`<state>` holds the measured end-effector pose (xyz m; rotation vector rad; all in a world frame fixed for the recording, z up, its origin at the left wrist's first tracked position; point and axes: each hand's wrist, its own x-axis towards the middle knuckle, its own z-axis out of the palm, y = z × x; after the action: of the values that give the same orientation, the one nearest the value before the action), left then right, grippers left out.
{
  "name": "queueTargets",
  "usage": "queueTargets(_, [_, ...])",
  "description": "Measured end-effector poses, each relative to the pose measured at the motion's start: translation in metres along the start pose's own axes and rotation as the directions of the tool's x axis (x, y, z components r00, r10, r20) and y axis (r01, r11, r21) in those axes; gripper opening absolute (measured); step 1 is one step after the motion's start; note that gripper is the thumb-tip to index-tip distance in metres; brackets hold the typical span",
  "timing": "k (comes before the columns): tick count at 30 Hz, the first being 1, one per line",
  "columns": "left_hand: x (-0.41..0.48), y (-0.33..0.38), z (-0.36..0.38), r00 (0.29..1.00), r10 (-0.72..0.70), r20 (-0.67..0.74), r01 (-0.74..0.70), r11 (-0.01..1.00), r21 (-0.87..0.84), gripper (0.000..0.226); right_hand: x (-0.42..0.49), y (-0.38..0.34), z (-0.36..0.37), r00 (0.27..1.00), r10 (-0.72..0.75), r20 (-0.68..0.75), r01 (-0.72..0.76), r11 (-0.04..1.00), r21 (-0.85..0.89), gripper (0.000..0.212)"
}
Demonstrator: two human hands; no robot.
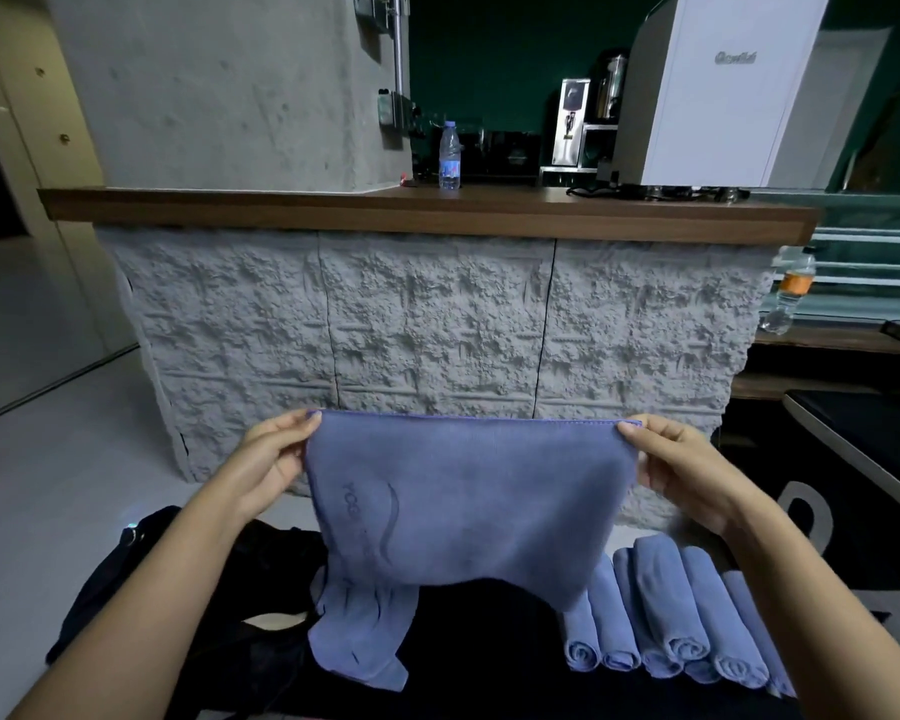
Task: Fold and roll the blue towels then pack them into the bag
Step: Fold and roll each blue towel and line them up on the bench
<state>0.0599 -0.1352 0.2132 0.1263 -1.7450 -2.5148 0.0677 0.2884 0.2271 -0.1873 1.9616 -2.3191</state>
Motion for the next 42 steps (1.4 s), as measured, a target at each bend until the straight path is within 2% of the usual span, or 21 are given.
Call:
queueTargets(1, [0.002,-0.002,0.000,0.998,-0.058,-0.026,0.058,0.998,0.023,0.011,0.002,-0.001,0.003,0.998,0.048,-0.032,-0.048,0.999,0.002,0.014])
queueTargets(3, [0.007,-0.011,0.009,0.981,-0.093,-0.168,0.105,0.992,0.064,0.014,0.011,0.004,0.011,0.976,0.042,-0.214,-0.072,0.988,-0.136,0.026])
queueTargets(6, [0.005,-0.034,0.045,0.965,0.009,-0.263,0.029,0.989,0.142,0.014,0.020,0.012,0.045,0.943,-0.055,-0.329,-0.033,0.966,-0.256,0.026])
queueTargets(11, [-0.014,-0.059,0.119,0.985,0.087,-0.151,-0.045,0.964,0.262,0.009,0.018,0.025,0.114,0.979,-0.061,-0.195,-0.003,0.950,-0.311,0.015])
queueTargets(15, [-0.029,-0.059,0.145,0.983,0.161,-0.091,-0.124,0.940,0.318,0.004,0.014,0.031,0.138,0.968,-0.129,-0.217,0.048,0.938,-0.343,0.019])
queueTargets(17, [-0.037,-0.055,0.148,0.978,0.206,-0.044,-0.180,0.926,0.331,0.006,0.011,0.032,0.139,0.966,-0.153,-0.209,0.085,0.950,-0.302,0.020])
queueTargets(20, [-0.046,-0.054,0.146,0.976,0.196,0.097,-0.216,0.932,0.292,0.017,0.005,0.029,0.134,0.990,-0.107,-0.090,0.098,0.990,-0.101,0.022])
queueTargets(22, [-0.045,-0.055,0.144,0.971,0.195,0.135,-0.230,0.916,0.330,0.023,0.004,0.027,0.130,0.994,-0.109,-0.030,0.106,0.991,-0.081,0.020])
queueTargets(24, [-0.044,-0.055,0.142,0.968,0.199,0.150,-0.241,0.903,0.356,0.023,0.010,0.030,0.120,0.959,-0.282,-0.043,0.247,0.897,-0.367,0.014])
queueTargets(26, [-0.042,-0.053,0.140,0.965,0.176,0.195,-0.236,0.908,0.347,0.022,0.018,0.037,0.104,0.909,-0.410,0.072,0.339,0.630,-0.699,0.046])
queueTargets(27, [-0.042,-0.052,0.137,0.961,0.162,0.225,-0.234,0.911,0.341,0.022,0.020,0.041,0.096,0.922,-0.352,0.159,0.340,0.543,-0.767,0.066])
queueTargets(28, [-0.040,-0.052,0.134,0.956,0.153,0.250,-0.237,0.906,0.352,0.022,0.022,0.045,0.087,0.947,-0.243,0.211,0.310,0.513,-0.801,0.080])
queueTargets(29, [-0.039,-0.052,0.130,0.955,0.142,0.260,-0.231,0.906,0.355,0.021,0.024,0.049,0.078,0.965,-0.109,0.237,0.259,0.513,-0.818,0.083])
queueTargets(31, [-0.033,-0.050,0.117,0.965,0.122,0.234,-0.204,0.906,0.371,0.021,0.025,0.055,0.063,0.969,0.076,0.234,0.167,0.498,-0.851,0.047])
queueTargets(32, [-0.029,-0.050,0.109,0.972,0.116,0.206,-0.188,0.908,0.374,0.021,0.025,0.057,0.056,0.967,0.082,0.240,0.177,0.461,-0.870,0.029])
queueTargets(33, [-0.025,-0.049,0.101,0.978,0.110,0.175,-0.169,0.912,0.373,0.021,0.025,0.057,0.051,0.968,0.057,0.245,0.195,0.445,-0.874,0.033])
queueTargets(35, [-0.016,-0.048,0.087,0.987,0.097,0.131,-0.143,0.899,0.413,0.021,0.024,0.051,0.049,0.967,-0.039,0.253,0.239,0.484,-0.842,0.048])
queueTargets(36, [-0.010,-0.048,0.083,0.988,0.094,0.121,-0.139,0.883,0.449,0.020,0.025,0.045,0.049,0.965,-0.077,0.251,0.255,0.512,-0.821,0.046])
queueTargets(39, [-0.003,-0.034,0.084,0.982,0.153,0.110,-0.187,0.870,0.456,0.020,0.030,0.022,0.055,0.967,-0.149,0.207,0.254,0.525,-0.812,0.016])
queueTargets(41, [-0.002,-0.025,0.090,0.968,0.239,0.073,-0.249,0.898,0.364,0.020,0.031,0.016,0.060,0.933,-0.343,0.111,0.293,0.540,-0.789,0.008])
queueTargets(42, [-0.002,-0.027,0.091,0.966,0.253,0.053,-0.256,0.913,0.319,0.020,0.030,0.019,0.062,0.884,-0.465,0.054,0.328,0.534,-0.779,0.005])
